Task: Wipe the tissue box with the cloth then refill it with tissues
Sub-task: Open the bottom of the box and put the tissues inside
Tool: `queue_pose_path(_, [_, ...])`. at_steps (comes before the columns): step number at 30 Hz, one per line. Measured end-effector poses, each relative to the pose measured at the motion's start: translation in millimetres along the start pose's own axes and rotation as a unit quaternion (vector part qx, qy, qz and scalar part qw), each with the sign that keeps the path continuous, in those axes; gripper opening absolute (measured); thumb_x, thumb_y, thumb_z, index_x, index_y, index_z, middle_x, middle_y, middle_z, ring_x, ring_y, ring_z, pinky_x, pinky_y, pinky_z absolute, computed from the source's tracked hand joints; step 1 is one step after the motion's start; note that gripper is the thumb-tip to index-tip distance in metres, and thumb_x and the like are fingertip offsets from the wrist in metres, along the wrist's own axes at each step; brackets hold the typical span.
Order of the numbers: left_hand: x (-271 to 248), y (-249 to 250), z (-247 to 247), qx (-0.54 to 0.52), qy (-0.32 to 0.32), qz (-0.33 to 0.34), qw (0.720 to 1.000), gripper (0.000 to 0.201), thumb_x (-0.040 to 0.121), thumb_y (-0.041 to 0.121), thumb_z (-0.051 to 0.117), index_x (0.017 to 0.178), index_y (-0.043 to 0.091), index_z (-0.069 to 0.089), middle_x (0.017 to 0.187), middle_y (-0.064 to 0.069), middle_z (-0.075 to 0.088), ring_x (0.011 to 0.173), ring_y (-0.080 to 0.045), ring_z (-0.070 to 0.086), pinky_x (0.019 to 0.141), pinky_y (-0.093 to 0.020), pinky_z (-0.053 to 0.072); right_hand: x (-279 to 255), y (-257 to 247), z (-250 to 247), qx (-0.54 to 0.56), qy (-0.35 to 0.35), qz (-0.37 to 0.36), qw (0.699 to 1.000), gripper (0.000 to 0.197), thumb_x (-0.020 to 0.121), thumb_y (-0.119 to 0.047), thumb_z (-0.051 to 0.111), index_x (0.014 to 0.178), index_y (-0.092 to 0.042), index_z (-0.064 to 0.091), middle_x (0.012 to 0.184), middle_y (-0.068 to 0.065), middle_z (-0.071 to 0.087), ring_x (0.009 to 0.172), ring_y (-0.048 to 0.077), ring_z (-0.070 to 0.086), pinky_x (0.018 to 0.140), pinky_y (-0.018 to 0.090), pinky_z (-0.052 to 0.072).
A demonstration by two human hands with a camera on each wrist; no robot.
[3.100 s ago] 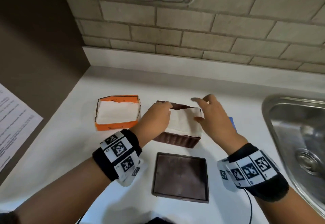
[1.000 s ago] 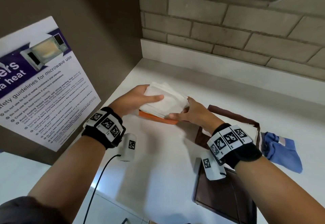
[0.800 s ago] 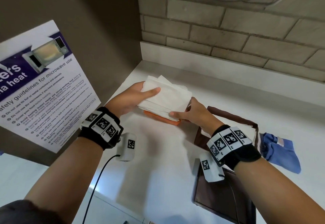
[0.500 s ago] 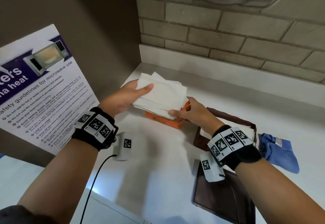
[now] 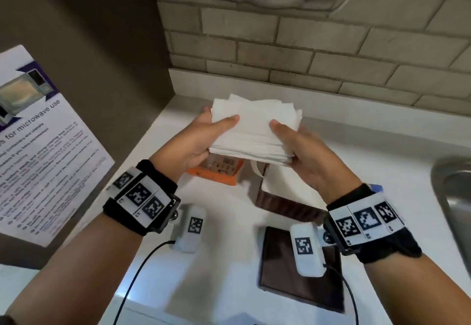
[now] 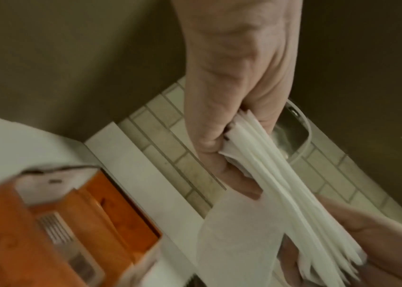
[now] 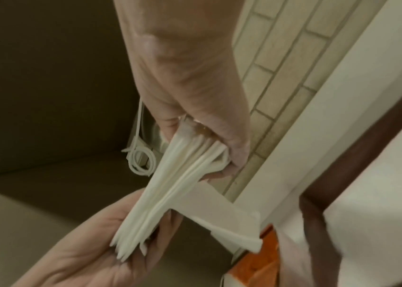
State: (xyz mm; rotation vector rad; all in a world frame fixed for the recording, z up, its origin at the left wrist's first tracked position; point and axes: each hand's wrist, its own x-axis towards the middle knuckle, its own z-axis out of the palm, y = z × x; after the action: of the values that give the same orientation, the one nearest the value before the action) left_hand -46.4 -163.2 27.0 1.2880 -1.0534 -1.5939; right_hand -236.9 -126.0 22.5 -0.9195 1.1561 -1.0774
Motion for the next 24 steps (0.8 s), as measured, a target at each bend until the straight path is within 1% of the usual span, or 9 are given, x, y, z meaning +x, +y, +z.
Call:
queue_pose_path(3, [-2.5,-8.6,34.0,-0.001,-0.015,-0.005,1.0,0.049,0.092,0.013,0.062,0.134,0.011,0.038,0.129,-0.012,0.061,0.111,-0.025,0.064,0.089,-0.038,0.056,-14.0,-5.3,-29.2,-0.009,0.07,-0.012,0.997,0.033,0.092,-0.02,0.061,0.122,-0.008,0.057,0.114,0.009,0.07,0.097,0.02,0.07,0.083,0.033,0.057])
queue_pose_path(6, [-6.0,-13.9,65.0,-0.049,-0.044,-0.005,0.998,0.049,0.093,0.008,0.06,0.136,0.01,0.036,0.132,-0.014,0.059,0.11,-0.027,0.063,0.088,-0.04,0.055,-31.4,-12.3,-58.0,0.056,0.059,-0.031,0.996,0.047,0.094,-0.042,0.05,0.129,-0.011,0.055,0.119,0.006,0.069,0.109,0.02,0.066,0.087,0.03,0.056])
queue_pose_path(9, [-11.2,-9.9,88.2,-0.108,-0.115,-0.019,0.987,0.049,0.092,0.009,0.061,0.137,0.013,0.043,0.13,-0.013,0.063,0.114,-0.028,0.064,0.089,-0.042,0.056,-43.4,-3.9,-85.1,0.162,0.062,0.021,0.985,0.067,0.091,-0.068,0.027,0.13,-0.023,0.057,0.129,0.006,0.063,0.115,0.026,0.061,0.094,0.04,0.049])
queue_pose_path(11, [-13.9,-7.1,99.1,-0.111,-0.159,-0.019,0.981,0.047,0.093,0.012,0.061,0.136,0.017,0.044,0.128,-0.011,0.064,0.114,-0.028,0.065,0.091,-0.042,0.056,-48.8,14.1,-97.3,0.224,0.059,0.063,0.971,0.059,0.094,-0.059,0.035,0.133,-0.02,0.054,0.136,0.014,0.056,0.117,0.038,0.058,0.099,0.052,0.043])
queue_pose_path(13, [-14.6,-9.6,105.7,-0.08,-0.167,-0.008,0.983,0.047,0.094,0.012,0.059,0.136,0.02,0.04,0.13,-0.009,0.063,0.115,-0.026,0.064,0.092,-0.041,0.055,-53.4,30.2,-103.8,0.275,0.04,0.069,0.958,0.056,0.094,-0.049,0.039,0.136,-0.014,0.051,0.137,0.021,0.052,0.122,0.044,0.053,0.099,0.059,0.041])
queue_pose_path(17, [-5.4,-36.6,100.1,0.076,-0.114,0.034,0.99,0.049,0.095,0.015,0.058,0.134,0.022,0.029,0.139,-0.01,0.05,0.107,-0.018,0.062,0.095,-0.035,0.053,-61.1,30.5,-109.8,0.315,0.047,0.044,0.947,0.083,0.081,-0.077,0.027,0.132,-0.018,0.055,0.132,0.011,0.06,0.121,0.034,0.057,0.102,0.053,0.043])
queue_pose_path(19, [-0.5,-52.4,94.4,0.168,-0.082,0.039,0.982,0.059,0.089,0.029,0.064,0.132,0.029,0.024,0.135,-0.01,0.051,0.113,-0.023,0.059,0.102,-0.045,0.049,-60.1,32.2,-111.3,0.213,0.083,0.053,0.972,0.072,0.083,-0.071,0.037,0.135,-0.021,0.049,0.125,0.009,0.063,0.108,0.027,0.065,0.092,0.042,0.053])
queue_pose_path(21, [4.6,-63.8,90.9,0.254,-0.061,0.036,0.965,0.067,0.084,0.04,0.064,0.132,0.032,0.018,0.118,-0.007,0.056,0.108,-0.028,0.059,0.099,-0.046,0.048,-57.2,39.4,-109.6,-0.008,0.156,0.07,0.985,0.056,0.09,-0.047,0.056,0.139,-0.028,0.038,0.107,0.009,0.061,0.083,0.018,0.061,0.058,0.023,0.051])
queue_pose_path(24, [7.0,-72.3,90.1,0.344,-0.041,0.063,0.936,0.062,0.093,0.023,0.059,0.135,0.021,0.013,0.086,-0.005,0.051,0.073,-0.021,0.054,0.067,-0.029,0.043,-49.5,50.7,-107.4,-0.236,0.202,0.022,0.95,0.061,0.09,-0.015,0.06,0.137,-0.028,0.024,0.073,0.006,0.048,0.06,0.015,0.046,0.05,0.021,0.036])
